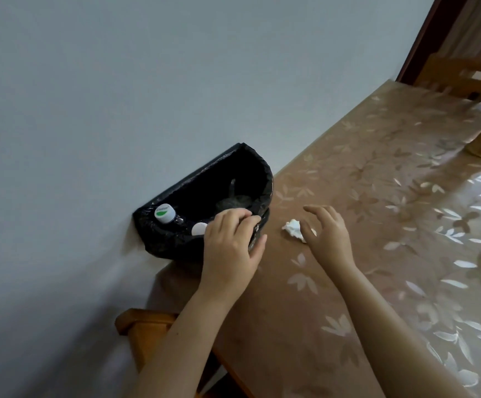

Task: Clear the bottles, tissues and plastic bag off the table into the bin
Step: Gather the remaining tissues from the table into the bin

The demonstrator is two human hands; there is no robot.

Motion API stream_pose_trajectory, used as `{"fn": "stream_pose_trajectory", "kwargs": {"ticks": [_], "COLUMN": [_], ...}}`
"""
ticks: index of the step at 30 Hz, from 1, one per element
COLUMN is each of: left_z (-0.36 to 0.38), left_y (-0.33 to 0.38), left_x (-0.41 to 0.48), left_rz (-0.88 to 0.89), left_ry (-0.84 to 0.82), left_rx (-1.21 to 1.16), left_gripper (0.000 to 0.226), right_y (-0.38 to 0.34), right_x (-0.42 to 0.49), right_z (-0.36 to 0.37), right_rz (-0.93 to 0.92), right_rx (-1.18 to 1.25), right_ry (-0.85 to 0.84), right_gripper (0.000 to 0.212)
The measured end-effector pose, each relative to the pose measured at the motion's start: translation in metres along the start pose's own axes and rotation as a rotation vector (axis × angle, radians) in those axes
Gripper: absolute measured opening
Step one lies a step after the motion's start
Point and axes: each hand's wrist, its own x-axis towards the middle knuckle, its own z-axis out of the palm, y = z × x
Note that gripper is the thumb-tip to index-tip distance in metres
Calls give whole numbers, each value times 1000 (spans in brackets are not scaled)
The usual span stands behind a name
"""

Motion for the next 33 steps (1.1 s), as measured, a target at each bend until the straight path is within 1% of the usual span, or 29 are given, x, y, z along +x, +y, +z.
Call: {"fn": "stream_pose_trajectory", "kwargs": {"ticks": [5,9,15,19,22,25,28,33], "left_z": [28,61,112,136,145,147,145,132], "left_y": [29,43,31,17,13,11,11,13], "left_x": [4,-4,-30,-52,-65,-71,-72,-66], "left_rz": [-11,-45,-267,-373,-435,-452,-454,-410], "left_ry": [-16,-106,-303,-415,-463,-483,-467,-393], "left_rx": [-58,-87,-95,-64,-49,-46,-52,-84], "left_gripper": [23,27,31,36,38,38,38,36], "right_y": [59,93,120,133,140,143,141,138], "right_x": [4,12,25,25,24,22,19,9], "right_z": [8,19,41,56,63,67,67,65], "right_rz": [101,139,157,159,150,122,102,161], "right_rx": [-69,-121,-117,-125,-150,-164,-161,-103], "right_ry": [-114,-203,-271,-307,-315,-264,-211,-228], "right_gripper": [27,30,33,37,37,28,16,5]}}
